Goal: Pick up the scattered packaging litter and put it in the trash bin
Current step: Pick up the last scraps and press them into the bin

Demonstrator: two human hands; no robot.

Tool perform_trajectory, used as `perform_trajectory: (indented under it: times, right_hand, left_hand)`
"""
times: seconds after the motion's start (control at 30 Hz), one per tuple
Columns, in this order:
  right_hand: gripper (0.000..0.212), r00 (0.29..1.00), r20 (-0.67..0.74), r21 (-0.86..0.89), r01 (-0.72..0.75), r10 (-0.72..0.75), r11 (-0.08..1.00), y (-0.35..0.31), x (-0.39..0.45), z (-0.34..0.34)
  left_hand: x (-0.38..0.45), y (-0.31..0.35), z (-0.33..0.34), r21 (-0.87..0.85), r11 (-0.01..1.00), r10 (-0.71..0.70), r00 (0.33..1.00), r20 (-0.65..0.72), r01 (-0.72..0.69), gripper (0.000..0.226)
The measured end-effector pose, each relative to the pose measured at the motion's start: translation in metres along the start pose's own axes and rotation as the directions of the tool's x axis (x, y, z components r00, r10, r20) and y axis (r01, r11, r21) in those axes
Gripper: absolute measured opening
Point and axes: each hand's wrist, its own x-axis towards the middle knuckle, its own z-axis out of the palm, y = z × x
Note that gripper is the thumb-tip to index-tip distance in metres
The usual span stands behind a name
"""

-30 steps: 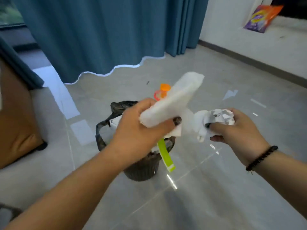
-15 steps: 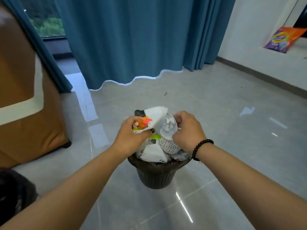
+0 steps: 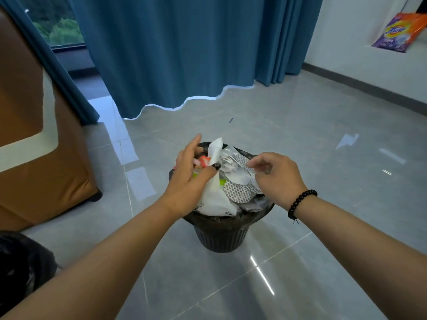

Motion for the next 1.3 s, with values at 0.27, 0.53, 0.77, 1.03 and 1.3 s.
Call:
perform_trajectory:
  times: [0.27,0.53,0.77,1.03,1.3]
  right_hand:
    - [0.033,0.999,-0.035,0.065,0.043,-0.041,0.997,-0.005,-0.001,0.004]
    - [0.032,0.972,-0.198,0.155,0.156,-0.124,0.975,-0.023,-0.001,0.018]
    - [0.027,0.961,-0.231,0.254,0.213,-0.154,0.943,-0.055,-0.006,0.037]
    - [0.030,0.942,-0.110,0.215,0.335,-0.318,0.917,-0.088,-0.015,0.063]
    - [0.025,0.911,0.374,0.314,0.050,-0.172,0.948,-0.159,-0.030,0.128]
  left_hand:
    - [0.024,0.023,-0.003,-0.693,0.712,-0.262,0.958,-0.116,0.111,0.037]
    - [0.023,0.015,-0.008,-0.268,0.963,-0.073,0.927,-0.368,-0.031,0.026]
    - [0.018,0.010,-0.027,-0.238,0.964,-0.218,0.863,-0.457,0.117,0.029]
    - [-0.007,0.027,-0.065,-0.419,0.893,-0.396,0.733,-0.553,0.167,0.027]
    - [-0.094,0.021,-0.141,-0.479,0.841,-0.535,0.517,-0.668,0.253,0.020]
